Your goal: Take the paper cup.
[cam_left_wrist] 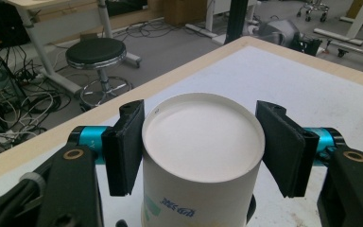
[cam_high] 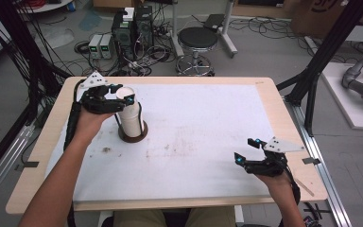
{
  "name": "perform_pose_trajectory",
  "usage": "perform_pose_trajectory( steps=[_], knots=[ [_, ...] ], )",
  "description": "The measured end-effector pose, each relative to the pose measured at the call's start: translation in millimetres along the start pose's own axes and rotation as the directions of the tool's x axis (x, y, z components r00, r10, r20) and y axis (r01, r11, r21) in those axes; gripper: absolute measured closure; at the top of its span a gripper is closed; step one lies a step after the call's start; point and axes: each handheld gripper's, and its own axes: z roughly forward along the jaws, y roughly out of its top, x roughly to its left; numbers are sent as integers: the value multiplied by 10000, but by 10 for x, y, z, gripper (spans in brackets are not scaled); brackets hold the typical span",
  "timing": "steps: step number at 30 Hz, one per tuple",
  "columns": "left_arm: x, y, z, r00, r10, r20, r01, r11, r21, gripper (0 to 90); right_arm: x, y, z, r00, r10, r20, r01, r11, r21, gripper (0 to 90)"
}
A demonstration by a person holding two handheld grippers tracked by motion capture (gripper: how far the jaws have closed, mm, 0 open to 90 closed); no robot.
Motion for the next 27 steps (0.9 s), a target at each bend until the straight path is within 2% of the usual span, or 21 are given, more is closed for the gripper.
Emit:
perform_pose_trajectory(
  steps=[4,10,14,17,21,27],
  knots=[
    [-15,45,-4,9998,214,-18,-213,9996,189,363,3,1,4,10000,11,-12,-11,10000,1,205],
    [3,111,-65,9999,-92,-120,89,9996,-281,366,4,1,9,10000,10,-30,-10,10000,-14,205],
    [-4,193,-141,9996,-71,-266,57,9986,-533,369,9,6,8,10000,45,-37,-45,10000,-25,205],
    [-22,307,-238,9994,-140,-302,103,9931,-1166,371,12,11,5,10000,35,-47,-35,10000,-32,205],
    [-59,459,-328,9994,37,-356,-88,9893,-1455,371,21,17,6,10000,57,-65,-58,10000,-52,205],
    [-169,682,-448,9996,225,-196,-262,9762,-2151,372,7,15,-7,10000,40,-29,-40,9999,-121,205]
  ],
)
